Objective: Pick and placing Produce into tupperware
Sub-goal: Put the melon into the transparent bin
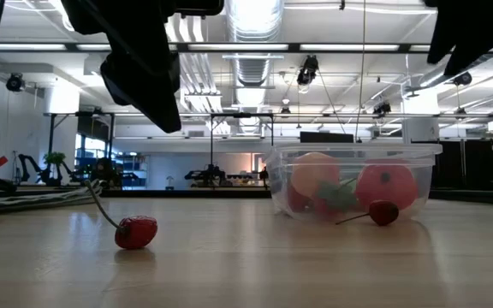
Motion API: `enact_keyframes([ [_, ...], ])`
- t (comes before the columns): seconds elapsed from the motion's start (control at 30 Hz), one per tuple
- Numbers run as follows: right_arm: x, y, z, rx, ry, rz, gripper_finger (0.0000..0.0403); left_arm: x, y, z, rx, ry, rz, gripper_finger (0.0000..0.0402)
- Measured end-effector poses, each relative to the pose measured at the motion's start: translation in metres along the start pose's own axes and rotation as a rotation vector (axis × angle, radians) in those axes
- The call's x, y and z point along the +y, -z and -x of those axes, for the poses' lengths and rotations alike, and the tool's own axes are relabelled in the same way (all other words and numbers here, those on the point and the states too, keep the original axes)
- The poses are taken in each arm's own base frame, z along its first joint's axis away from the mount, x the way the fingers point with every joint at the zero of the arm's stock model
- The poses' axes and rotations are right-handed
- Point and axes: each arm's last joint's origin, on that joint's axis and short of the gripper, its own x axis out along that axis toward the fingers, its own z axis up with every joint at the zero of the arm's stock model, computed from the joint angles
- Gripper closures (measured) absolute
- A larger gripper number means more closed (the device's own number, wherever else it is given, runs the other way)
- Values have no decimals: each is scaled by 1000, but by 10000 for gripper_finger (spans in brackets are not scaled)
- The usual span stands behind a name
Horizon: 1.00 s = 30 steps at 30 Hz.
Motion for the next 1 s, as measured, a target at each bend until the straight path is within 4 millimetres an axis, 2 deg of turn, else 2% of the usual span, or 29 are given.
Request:
enact_keyframes([
  [0.17, -11, -33, -22, 65, 79, 174, 168, 2, 2, -1, 2, -15, -5, 130],
  [0.33, -14, -78, -46, 55, -51, 392, 168, 12, 9, -2, 37, -83, -9, 130],
  [0.5, -40, -113, -82, 119, 71, 519, 168, 31, 9, 6, 11, -144, 20, 130],
  [0.73, -65, -137, -134, 299, 120, 857, 168, 45, 21, 4, 2, -142, 39, 130],
  [1.0, -74, -143, -184, 423, 71, 962, 167, 64, 38, 2, -60, -104, 81, 130],
])
